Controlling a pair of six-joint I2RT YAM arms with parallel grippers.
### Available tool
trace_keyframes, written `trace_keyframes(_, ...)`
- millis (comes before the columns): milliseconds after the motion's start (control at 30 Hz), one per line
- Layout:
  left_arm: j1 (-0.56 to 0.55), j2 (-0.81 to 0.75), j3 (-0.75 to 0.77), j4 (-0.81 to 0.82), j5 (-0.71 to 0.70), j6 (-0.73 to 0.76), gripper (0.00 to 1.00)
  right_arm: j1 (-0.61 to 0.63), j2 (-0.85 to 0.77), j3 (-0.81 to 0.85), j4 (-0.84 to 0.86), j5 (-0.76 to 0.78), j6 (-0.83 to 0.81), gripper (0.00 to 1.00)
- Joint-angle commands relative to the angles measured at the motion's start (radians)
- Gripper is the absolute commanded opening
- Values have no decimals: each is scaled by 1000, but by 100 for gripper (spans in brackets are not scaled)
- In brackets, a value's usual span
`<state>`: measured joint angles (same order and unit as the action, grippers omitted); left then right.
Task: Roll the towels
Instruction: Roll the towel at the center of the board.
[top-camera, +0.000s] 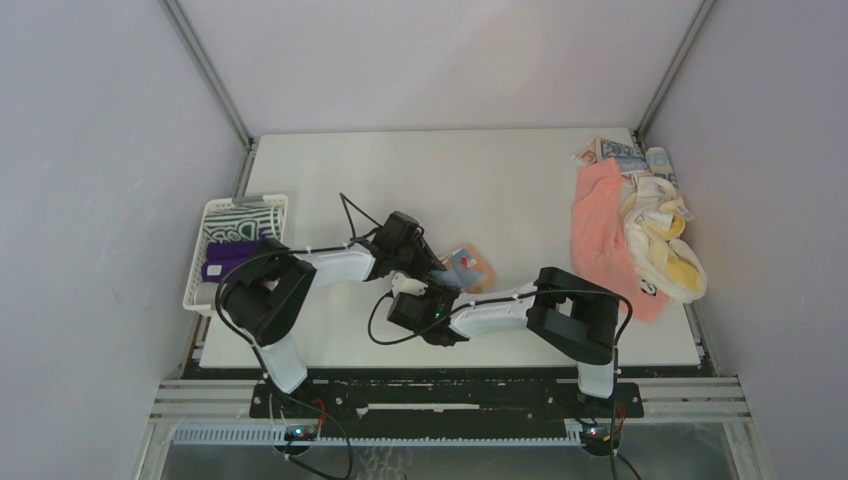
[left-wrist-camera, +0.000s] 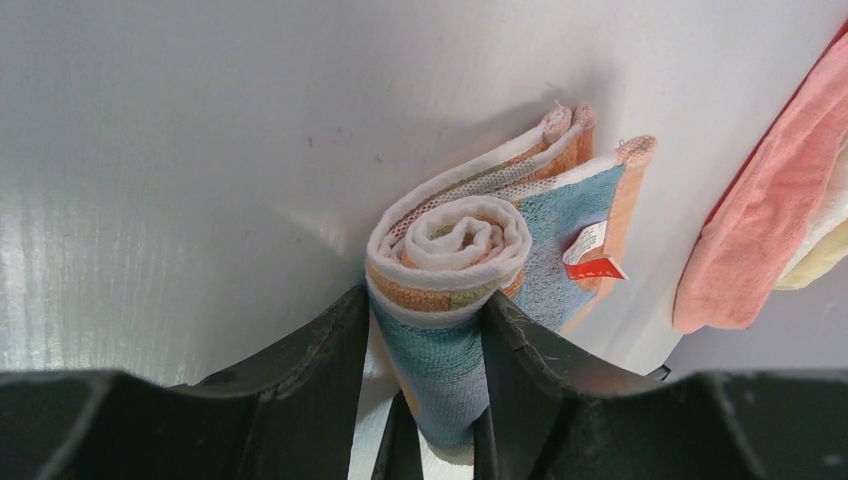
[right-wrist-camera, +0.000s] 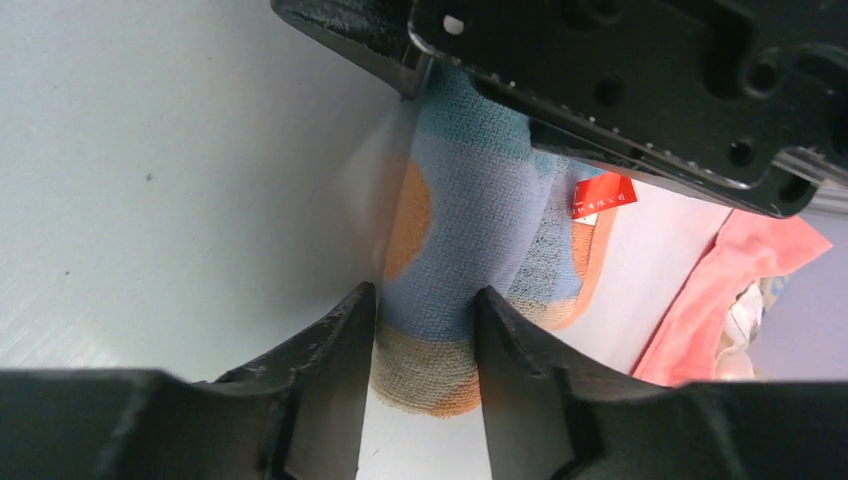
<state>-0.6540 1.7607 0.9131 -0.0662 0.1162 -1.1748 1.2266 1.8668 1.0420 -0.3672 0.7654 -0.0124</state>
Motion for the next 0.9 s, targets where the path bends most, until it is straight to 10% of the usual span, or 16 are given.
trace_keyframes(0,-15,36,-8,-103,-14,35,51,-9,45,23,-45,-18,58,37)
trace_keyframes(200,-12,-15,-41,-49,-2,9,58,-94,-7,-26,-20,-197,101,5)
trace_keyframes(567,83,-285,-56,-51,-26,13,75,-504,-205,-225,228,-1134,227,8)
trace_keyframes(867,35,-179,26,-52,56,37,76,-821,-64,-457,717,-1650,585,13)
